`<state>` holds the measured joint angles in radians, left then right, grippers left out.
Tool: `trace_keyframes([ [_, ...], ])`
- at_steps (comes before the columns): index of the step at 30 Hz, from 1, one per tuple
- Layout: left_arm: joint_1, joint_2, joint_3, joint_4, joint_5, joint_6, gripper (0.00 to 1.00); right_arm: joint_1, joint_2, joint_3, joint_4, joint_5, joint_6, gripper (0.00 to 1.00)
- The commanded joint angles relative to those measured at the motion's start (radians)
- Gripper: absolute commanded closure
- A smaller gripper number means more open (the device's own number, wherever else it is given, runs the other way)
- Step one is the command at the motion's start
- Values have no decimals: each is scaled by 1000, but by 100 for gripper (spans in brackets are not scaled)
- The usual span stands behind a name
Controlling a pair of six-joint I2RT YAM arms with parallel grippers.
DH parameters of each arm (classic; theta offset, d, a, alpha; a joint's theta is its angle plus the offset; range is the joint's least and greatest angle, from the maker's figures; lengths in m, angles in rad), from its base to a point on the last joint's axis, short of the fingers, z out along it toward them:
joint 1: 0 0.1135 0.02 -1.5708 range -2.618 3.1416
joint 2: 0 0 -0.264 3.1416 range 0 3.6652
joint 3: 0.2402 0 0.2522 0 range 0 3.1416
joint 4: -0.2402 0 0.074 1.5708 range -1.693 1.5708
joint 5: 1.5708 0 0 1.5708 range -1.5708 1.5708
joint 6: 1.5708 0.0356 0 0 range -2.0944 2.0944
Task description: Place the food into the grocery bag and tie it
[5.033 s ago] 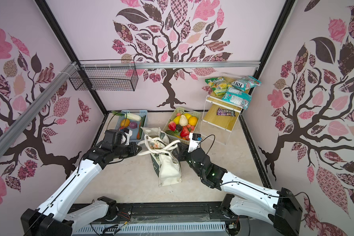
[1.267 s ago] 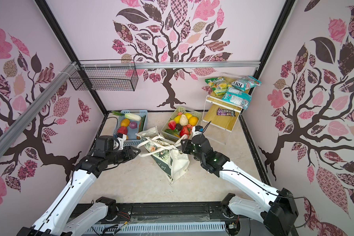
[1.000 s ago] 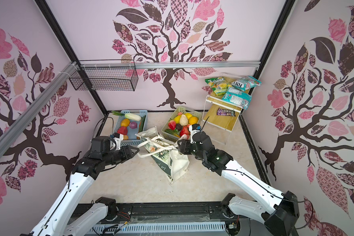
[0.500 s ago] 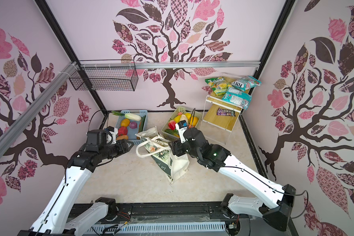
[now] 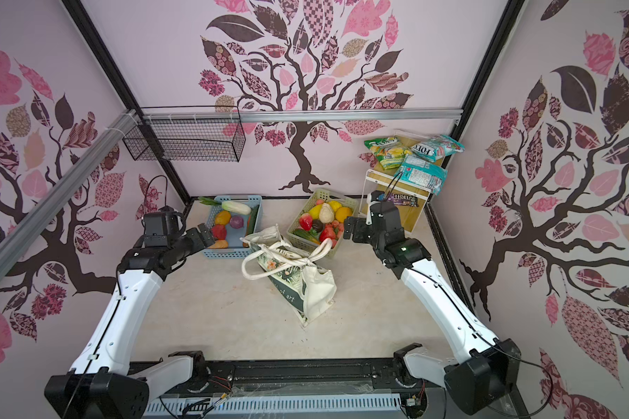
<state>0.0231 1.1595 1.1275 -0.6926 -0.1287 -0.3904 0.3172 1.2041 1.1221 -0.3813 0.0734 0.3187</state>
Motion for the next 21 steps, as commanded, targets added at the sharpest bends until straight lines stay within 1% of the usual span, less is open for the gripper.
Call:
trace_keyframes([
  [1, 3, 36, -92, 162, -201, 31, 3, -39, -27, -93, 56, 63, 15, 0],
  [3, 4, 38, -149, 221, -293, 36, 3, -45, -44, -151, 95, 140, -4, 1],
  [5, 4, 20, -265, 396, -347, 71, 3, -58, -67, -218, 153, 182, -7, 0],
  [7, 4, 12, -388, 589, -356, 162, 3, -94, -81, -282, 213, 165, 9, 1],
  [8, 4, 16, -451, 676, -346, 201, 3, -118, -82, -309, 242, 145, 27, 1],
  [10, 5, 43, -522, 784, -313, 223, 3, -145, -75, -355, 299, 152, 49, 0],
  [13, 5, 87, -595, 932, -254, 215, 3, -147, -74, -438, 419, 235, 41, 0],
  [14, 5, 97, -627, 996, -227, 234, 3, -148, -82, -475, 477, 270, 39, 0],
  [17, 0, 116, -707, 1153, -203, 273, 3, -167, -94, -578, 644, 361, -7, 0],
  [21, 2, 137, -765, 1314, -184, 288, 3, -191, -69, -675, 841, 421, -98, 0],
])
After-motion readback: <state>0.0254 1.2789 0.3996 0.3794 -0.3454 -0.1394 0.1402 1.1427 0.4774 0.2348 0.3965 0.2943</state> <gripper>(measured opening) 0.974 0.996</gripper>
